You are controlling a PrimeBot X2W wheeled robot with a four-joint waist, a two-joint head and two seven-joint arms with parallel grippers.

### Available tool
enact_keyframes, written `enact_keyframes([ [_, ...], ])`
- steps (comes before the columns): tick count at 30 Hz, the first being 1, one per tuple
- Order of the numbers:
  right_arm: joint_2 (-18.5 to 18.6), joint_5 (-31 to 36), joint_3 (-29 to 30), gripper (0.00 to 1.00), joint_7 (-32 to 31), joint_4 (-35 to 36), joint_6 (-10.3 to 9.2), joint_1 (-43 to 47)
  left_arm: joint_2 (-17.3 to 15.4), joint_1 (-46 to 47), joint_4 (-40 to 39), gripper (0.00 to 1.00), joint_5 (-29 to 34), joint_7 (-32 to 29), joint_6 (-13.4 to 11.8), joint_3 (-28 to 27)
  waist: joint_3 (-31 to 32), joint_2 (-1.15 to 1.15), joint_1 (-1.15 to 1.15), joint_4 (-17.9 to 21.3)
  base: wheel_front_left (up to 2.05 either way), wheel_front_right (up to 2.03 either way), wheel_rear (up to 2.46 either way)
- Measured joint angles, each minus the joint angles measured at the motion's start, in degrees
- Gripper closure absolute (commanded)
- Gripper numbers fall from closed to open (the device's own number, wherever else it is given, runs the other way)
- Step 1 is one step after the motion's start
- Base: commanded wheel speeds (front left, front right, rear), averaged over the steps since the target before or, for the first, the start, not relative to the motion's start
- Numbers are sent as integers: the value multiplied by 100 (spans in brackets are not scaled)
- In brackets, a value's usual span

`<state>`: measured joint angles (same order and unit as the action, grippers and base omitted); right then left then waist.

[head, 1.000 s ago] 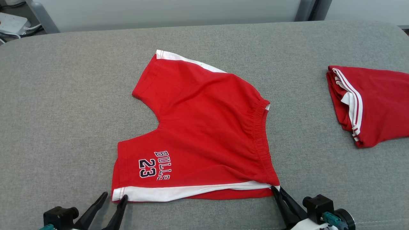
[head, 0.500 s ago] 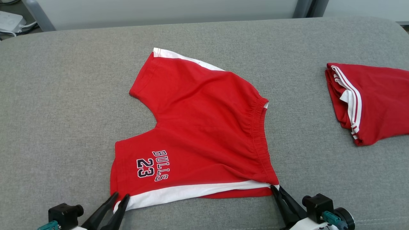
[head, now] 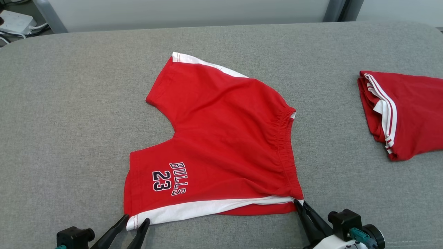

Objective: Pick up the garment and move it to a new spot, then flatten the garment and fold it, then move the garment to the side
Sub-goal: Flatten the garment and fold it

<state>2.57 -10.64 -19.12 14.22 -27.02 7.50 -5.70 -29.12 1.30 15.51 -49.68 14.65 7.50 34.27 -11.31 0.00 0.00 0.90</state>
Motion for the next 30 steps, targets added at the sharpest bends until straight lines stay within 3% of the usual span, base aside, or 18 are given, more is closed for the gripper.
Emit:
enact_keyframes([
  [11, 0, -10, -3, 100, 0, -34, 0, -92, -31, 6, 129, 3, -196, 0, 0, 213, 46, 0, 0, 39, 0, 0, 0],
  [12, 0, -14, -3, 100, 0, -35, 0, -92, -42, 7, 145, 11, -224, 0, 0, 235, 51, 0, 0, 42, 0, 0, 0],
  [13, 0, -24, -2, 100, 0, -34, 0, -92, -45, 8, 160, 27, -237, 0, 0, 255, 55, 0, 0, 42, 0, 0, 0],
  [14, 0, -25, -2, 100, 0, -35, 0, -92, -52, 12, 178, 52, -237, 0, 0, 294, 62, 0, 0, 41, 0, 0, 0],
  [15, 0, -25, -3, 100, 0, -35, 0, -92, -56, 13, 200, 67, -236, 0, 0, 338, 69, 0, 0, 40, 0, 0, 0],
  [17, 0, -25, -3, 100, 0, -35, 0, -92, -54, 15, 234, 82, -236, 0, 0, 348, 84, 0, 0, 36, 0, 0, 0],
  [18, 0, -25, -4, 100, 0, -35, 0, -92, -54, 19, 258, 98, -229, 0, 0, 347, 92, 0, 0, 36, 0, 0, 0],
  [25, 0, -25, -43, 100, 0, -79, 0, -91, -107, 36, 269, 100, -254, 0, 0, 646, 191, 0, 0, 35, 0, 0, 0],
  [30, 3, -7, -145, 100, 1, -210, 0, -82, -397, 37, 145, 100, -523, 0, 0, 1061, 311, 0, 0, 17, 0, 0, 0],
])
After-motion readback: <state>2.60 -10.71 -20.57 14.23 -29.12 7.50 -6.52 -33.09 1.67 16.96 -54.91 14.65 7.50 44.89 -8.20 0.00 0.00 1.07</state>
